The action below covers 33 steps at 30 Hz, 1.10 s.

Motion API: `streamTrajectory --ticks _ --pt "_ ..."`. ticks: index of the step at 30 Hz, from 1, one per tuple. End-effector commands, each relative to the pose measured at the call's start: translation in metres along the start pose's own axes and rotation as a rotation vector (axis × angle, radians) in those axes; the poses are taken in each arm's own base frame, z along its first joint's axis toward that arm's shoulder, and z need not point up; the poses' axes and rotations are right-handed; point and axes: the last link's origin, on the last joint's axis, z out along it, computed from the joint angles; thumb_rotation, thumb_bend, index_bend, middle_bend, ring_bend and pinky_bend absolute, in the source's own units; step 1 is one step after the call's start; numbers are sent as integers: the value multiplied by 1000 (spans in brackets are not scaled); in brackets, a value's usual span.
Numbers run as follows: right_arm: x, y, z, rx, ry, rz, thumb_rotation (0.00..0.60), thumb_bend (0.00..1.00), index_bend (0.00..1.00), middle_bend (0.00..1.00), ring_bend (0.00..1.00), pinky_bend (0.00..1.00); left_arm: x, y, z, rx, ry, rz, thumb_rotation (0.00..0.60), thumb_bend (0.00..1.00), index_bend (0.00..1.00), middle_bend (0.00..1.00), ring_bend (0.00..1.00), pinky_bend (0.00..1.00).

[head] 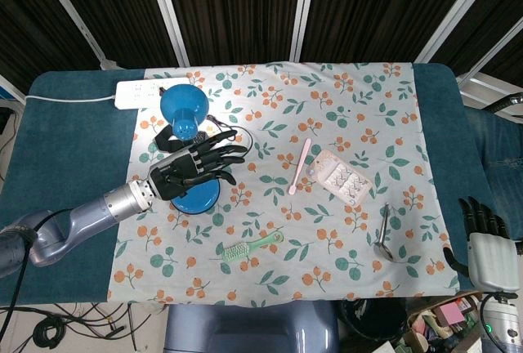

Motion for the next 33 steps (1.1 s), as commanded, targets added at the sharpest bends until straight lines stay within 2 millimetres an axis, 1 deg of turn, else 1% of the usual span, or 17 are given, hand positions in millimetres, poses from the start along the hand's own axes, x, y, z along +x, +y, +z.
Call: streamTrajectory --ticks 1,14,25,33 --pt "0 0 0 0 -1 0 600 193 0 39 64 127 0 0 0 5 -2 7 600 288 0 139 119 342" --pt "0 0 0 3 -1 1 600 194 0 39 64 127 0 0 -4 16 1 14 600 285 0 135 119 342" --pt "0 -1 0 6 -1 2 600 195 0 39 64 127 -3 1 -3 31 -15 22 600 277 0 132 119 342" --pt "0 -1 0 6 -1 4 600 195 0 39 64 127 -1 -1 -2 42 -2 31 600 277 0 126 119 342"
